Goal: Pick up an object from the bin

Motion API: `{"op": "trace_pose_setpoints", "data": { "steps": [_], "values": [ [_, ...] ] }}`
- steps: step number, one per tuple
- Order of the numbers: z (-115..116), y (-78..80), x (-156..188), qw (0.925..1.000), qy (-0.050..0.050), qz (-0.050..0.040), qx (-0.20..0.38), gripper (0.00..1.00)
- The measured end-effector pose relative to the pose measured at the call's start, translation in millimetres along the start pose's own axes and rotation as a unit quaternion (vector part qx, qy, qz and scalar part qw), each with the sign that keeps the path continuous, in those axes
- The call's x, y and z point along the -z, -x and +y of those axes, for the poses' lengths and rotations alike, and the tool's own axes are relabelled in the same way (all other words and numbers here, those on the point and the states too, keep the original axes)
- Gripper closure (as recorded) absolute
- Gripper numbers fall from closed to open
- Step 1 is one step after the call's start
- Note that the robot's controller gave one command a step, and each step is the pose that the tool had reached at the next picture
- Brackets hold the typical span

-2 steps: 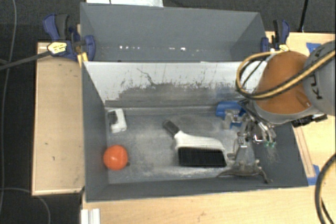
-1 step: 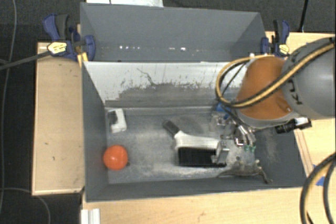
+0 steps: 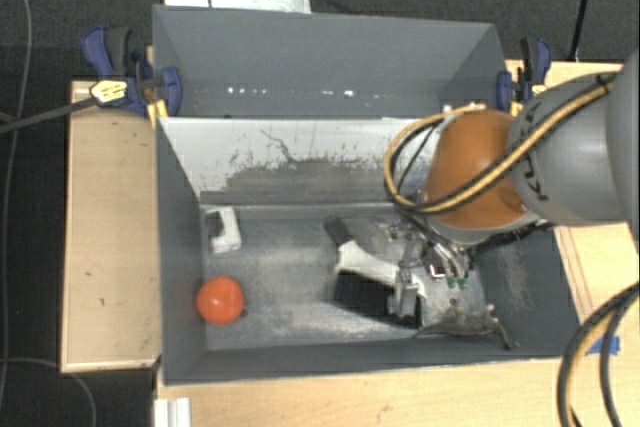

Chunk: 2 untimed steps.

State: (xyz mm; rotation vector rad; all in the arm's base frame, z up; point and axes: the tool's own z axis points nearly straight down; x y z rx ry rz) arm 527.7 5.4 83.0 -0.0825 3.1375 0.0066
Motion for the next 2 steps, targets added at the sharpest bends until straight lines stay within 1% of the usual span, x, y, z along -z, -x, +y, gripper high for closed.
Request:
{"op": "trace_pose_setpoints", "data": {
  "steps": [1,2],
  "values": [
    [5.0,2.4,-10.8,0.9902,-0.005,-0.001,-0.139,1.0],
    [5.0,2.4,-10.8,0.9905,-0.005,-0.0009,-0.137,1.0]
  ]
}}
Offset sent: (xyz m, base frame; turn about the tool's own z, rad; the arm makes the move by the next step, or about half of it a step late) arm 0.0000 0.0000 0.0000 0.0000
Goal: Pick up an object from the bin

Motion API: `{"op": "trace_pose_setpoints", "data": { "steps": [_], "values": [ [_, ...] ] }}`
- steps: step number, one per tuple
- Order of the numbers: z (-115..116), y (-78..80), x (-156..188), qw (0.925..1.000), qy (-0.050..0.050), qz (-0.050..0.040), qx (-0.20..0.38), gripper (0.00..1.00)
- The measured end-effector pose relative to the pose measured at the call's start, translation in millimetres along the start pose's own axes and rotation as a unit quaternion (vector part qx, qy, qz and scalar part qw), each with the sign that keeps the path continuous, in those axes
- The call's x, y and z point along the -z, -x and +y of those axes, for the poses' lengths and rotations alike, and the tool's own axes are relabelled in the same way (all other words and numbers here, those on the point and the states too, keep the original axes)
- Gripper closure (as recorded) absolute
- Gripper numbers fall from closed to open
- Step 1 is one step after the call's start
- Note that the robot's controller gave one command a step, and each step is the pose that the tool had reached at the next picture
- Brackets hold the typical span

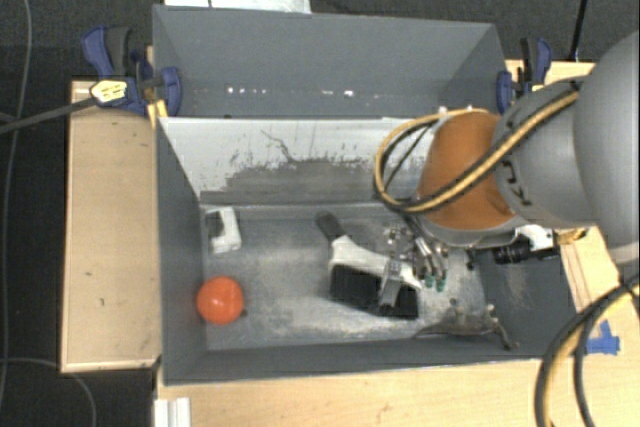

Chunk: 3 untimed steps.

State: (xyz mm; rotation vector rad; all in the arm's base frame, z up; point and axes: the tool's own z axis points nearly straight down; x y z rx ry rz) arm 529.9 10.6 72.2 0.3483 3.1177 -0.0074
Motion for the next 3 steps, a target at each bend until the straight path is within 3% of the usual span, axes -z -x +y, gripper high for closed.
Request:
{"op": "trace_pose_setpoints", "data": {
  "steps": [3],
  "values": [
    [0.0,0.2,0.0,1.0,0.0,0.0,0.005,1.0]
  ]
}}
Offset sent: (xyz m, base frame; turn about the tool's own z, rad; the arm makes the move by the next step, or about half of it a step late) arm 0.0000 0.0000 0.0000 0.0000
